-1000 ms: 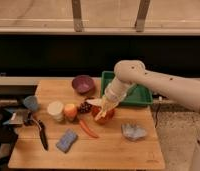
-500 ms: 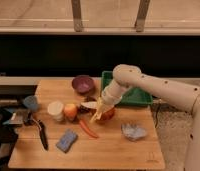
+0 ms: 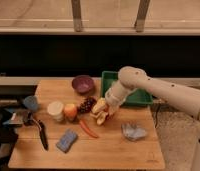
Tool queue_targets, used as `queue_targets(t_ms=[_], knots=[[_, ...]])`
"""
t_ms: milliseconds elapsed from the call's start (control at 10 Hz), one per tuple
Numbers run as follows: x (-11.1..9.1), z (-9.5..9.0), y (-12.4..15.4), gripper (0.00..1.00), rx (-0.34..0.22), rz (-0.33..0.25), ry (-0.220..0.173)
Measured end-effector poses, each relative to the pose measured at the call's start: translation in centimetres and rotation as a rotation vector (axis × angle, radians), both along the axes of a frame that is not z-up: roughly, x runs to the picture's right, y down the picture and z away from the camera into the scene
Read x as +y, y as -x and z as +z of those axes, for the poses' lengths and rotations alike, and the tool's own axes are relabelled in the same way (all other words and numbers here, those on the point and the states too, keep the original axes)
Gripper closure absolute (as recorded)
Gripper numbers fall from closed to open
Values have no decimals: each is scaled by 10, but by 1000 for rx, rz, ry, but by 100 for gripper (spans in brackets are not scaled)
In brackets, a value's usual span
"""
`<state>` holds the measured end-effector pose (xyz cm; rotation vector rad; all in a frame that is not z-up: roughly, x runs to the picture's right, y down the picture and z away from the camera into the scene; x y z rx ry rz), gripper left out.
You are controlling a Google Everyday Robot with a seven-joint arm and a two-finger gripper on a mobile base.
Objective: Place banana in red bowl
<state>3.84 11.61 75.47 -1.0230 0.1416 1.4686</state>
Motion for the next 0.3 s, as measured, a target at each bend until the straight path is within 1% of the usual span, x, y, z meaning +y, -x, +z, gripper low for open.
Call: queue_targets(t_ms=[300], knots=[[0,0,1,20,-2,-2,0]])
